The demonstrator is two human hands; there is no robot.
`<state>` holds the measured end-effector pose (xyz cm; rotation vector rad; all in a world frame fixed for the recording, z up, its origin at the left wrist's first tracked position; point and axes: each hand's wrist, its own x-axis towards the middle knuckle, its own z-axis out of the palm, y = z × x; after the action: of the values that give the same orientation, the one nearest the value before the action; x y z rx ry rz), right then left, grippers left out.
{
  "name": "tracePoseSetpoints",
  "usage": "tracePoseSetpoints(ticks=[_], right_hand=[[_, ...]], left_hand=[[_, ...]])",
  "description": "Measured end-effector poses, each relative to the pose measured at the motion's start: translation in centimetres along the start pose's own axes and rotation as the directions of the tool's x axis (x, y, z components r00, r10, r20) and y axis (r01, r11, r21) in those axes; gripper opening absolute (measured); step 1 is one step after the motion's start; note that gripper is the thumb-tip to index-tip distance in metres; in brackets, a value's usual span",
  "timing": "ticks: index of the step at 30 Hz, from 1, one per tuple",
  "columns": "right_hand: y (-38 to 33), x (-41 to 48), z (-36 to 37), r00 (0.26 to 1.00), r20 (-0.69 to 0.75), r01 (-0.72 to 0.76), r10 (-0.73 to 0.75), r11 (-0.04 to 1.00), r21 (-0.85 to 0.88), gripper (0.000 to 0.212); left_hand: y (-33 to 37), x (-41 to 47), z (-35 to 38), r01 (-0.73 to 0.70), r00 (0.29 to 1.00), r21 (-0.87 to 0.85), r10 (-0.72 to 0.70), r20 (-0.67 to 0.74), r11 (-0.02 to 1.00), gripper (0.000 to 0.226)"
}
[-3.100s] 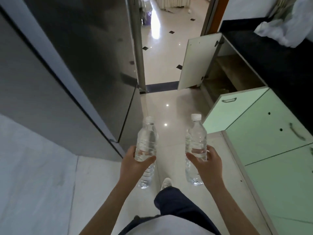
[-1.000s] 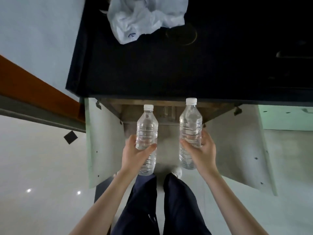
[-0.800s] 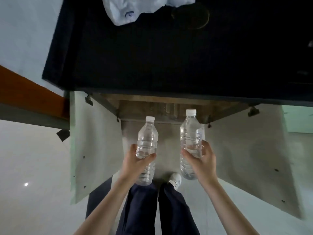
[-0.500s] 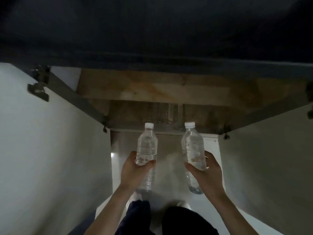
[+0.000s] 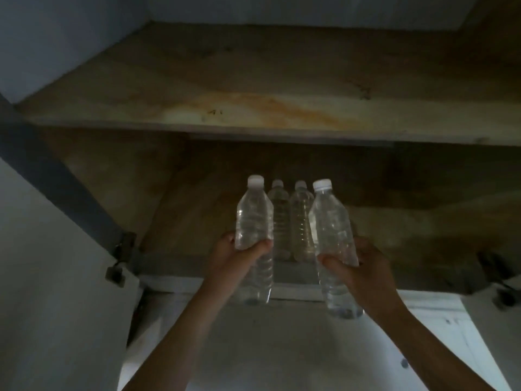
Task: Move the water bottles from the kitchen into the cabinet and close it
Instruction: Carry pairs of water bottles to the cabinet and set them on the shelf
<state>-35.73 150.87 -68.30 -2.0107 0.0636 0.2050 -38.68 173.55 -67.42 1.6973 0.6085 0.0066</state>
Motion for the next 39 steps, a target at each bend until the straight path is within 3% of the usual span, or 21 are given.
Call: tracePoseSetpoints(ticks=[4, 10, 14, 19, 24, 27, 30, 35, 39], right_hand=[[0.3, 3.2, -0.2, 0.988, -0.110, 0.115, -0.113, 0.993, 0.008, 0.029], [-0.1, 6.2, -3.6, 0.974, -0.216, 0.057, -0.066, 0.997, -0.045, 0.018], [1.7, 8.6, -5.1, 0.974, -0.221, 0.025, -0.047, 0.994, -0.102, 0.015], [4.7, 10.5, -4.9, 0.982, -0.186, -0.014, -0.003, 0.996, -0.088, 0.020], [6.3, 11.3, -4.2, 0.986, -0.163, -0.063, 0.045, 0.992, -0.106, 0.020], [6.3, 11.7, -3.6, 0.982, -0.176, -0.096, 0.075, 0.989, -0.109, 0.026], [6.8, 11.9, -3.3, 0.978, -0.201, -0.080, 0.057, 0.991, -0.109, 0.029], [6.6, 10.7, -2.9, 0.982, -0.190, -0.035, 0.011, 0.991, -0.126, 0.038], [6.8, 10.4, -2.7, 0.976, -0.218, -0.016, -0.006, 0.995, -0.098, 0.028]], left_hand=[[0.6, 3.3, 1.4, -0.111, 0.992, 0.011, 0.110, 0.055, 0.994, 0.015], [3.1, 6.1, 6.0, -0.218, 0.975, 0.077, 0.214, 0.059, 0.973, 0.031], [3.9, 8.0, 9.7, -0.205, 0.976, 0.219, 0.185, 0.112, 0.954, 0.023], [2.8, 9.7, 11.8, -0.191, 0.974, 0.435, 0.226, -0.030, 0.880, 0.049], [1.6, 8.7, 11.9, -0.295, 0.924, 0.493, 0.376, -0.073, 0.819, 0.037], [0.9, 8.7, 12.1, -0.355, 0.876, 0.522, 0.471, -0.105, 0.776, 0.043], [0.8, 8.7, 11.6, -0.377, 0.900, 0.412, 0.434, -0.050, 0.829, 0.031], [-0.2, 7.9, 10.4, -0.461, 0.882, 0.247, 0.470, 0.024, 0.853, 0.044], [-0.5, 7.1, 10.1, -0.469, 0.883, 0.067, 0.469, 0.018, 0.881, 0.038]])
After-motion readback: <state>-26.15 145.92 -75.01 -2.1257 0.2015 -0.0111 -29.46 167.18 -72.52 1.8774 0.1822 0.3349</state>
